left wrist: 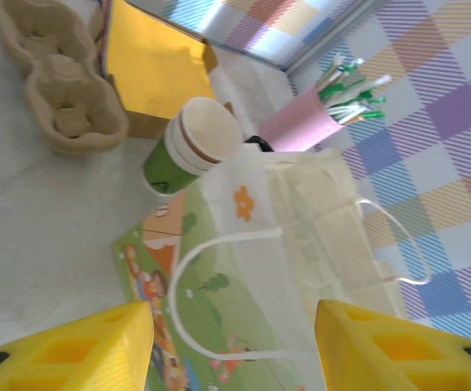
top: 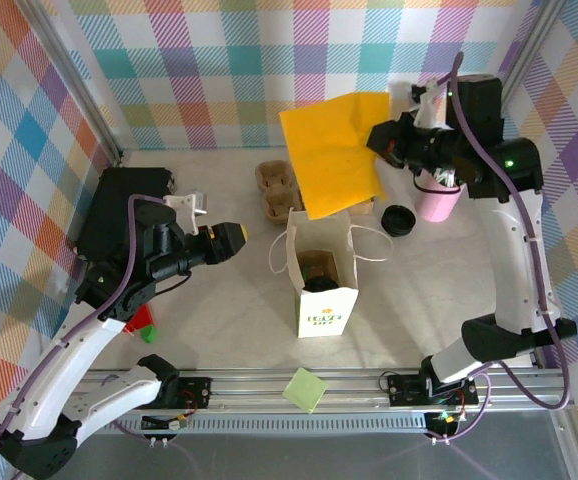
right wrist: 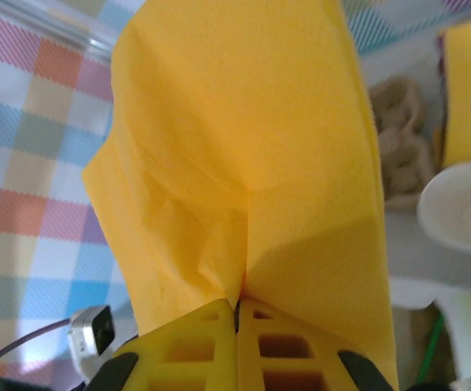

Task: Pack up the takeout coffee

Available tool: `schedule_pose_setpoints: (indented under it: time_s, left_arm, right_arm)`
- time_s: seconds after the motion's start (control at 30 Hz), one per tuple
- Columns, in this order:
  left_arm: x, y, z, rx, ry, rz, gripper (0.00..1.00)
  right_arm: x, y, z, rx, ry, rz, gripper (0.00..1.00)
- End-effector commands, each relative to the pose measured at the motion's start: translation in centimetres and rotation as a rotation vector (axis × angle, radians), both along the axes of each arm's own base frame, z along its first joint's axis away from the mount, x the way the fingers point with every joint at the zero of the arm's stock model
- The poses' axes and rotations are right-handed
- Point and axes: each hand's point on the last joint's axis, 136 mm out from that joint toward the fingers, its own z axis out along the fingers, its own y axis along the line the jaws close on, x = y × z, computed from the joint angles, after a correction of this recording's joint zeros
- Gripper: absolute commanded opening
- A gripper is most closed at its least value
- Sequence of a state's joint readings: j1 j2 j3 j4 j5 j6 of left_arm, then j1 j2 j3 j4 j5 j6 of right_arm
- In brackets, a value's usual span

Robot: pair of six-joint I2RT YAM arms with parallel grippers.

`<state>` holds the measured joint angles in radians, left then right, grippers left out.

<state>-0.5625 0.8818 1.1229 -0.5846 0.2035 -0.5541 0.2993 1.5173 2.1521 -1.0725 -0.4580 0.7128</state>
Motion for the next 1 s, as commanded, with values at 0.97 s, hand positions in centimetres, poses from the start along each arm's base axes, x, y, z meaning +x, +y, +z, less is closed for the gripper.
schedule_pose_setpoints:
  time_s: [0.97]
  left_arm:
    - [-1.4,-8.0,-2.2,-0.083,0.052,-0.197,0.54]
  right_arm:
    - [-8.1,5.9,-13.8,-0.319,0.209,0.019,0.0]
